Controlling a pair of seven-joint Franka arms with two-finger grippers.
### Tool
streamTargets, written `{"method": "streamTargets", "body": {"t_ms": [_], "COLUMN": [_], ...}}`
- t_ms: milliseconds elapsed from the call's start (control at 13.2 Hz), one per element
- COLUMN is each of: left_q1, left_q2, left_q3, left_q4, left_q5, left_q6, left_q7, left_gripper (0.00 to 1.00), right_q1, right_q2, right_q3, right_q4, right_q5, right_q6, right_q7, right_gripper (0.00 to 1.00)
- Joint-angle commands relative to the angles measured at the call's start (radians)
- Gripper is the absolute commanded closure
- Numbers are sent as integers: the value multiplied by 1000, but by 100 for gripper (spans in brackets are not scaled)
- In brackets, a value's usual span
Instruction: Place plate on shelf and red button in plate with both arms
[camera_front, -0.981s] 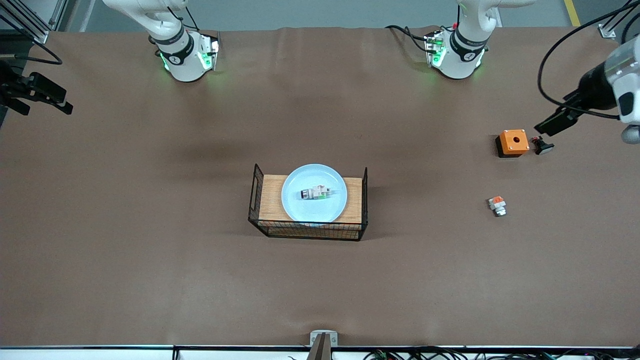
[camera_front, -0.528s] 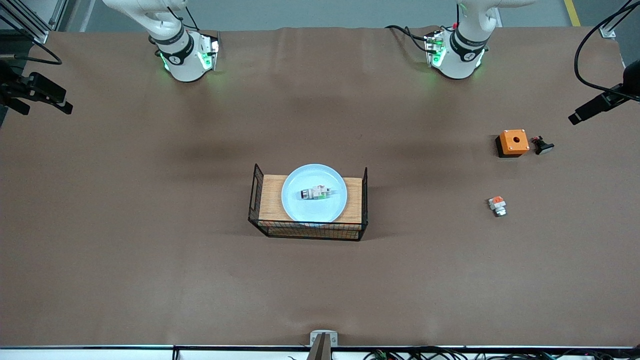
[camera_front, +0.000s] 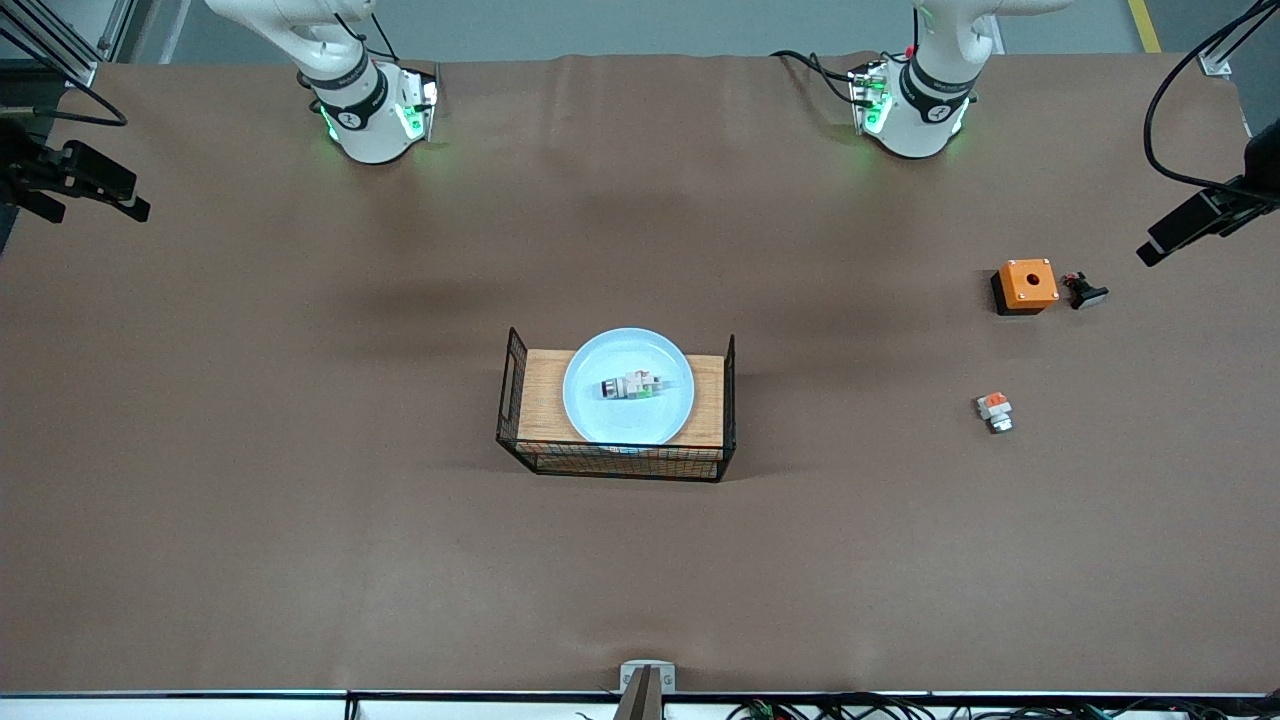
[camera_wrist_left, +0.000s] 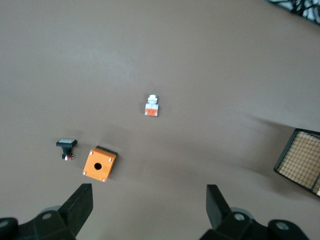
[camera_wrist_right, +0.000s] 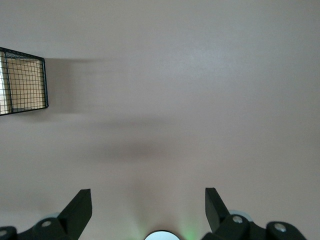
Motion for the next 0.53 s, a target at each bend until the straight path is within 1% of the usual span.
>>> {"method": "streamTargets", "body": {"t_ms": [0, 226, 377, 453], "left_q1": [1, -7, -5, -5], "left_q2": [40, 58, 61, 61], "left_q3": [-4, -35, -64, -64], "left_q4": [60, 102, 108, 110], "left_q5": [-16, -17, -5, -5], "left_q6": [-7, -9, -9, -9], "left_q7": [1, 32, 145, 180], "left_gripper": [0, 0, 0, 0], "right_q1": [-6, -8, -6, -6], "right_q2": [-19, -19, -19, -19], "right_q3": [1, -1, 2, 2], "right_q4": [-6, -6, -6, -6], "right_q5": [20, 18, 8, 6], "right_q6": [-2, -7, -2, -1], "right_q7": [11, 8, 4, 3], "right_gripper": [0, 0, 0, 0]}}
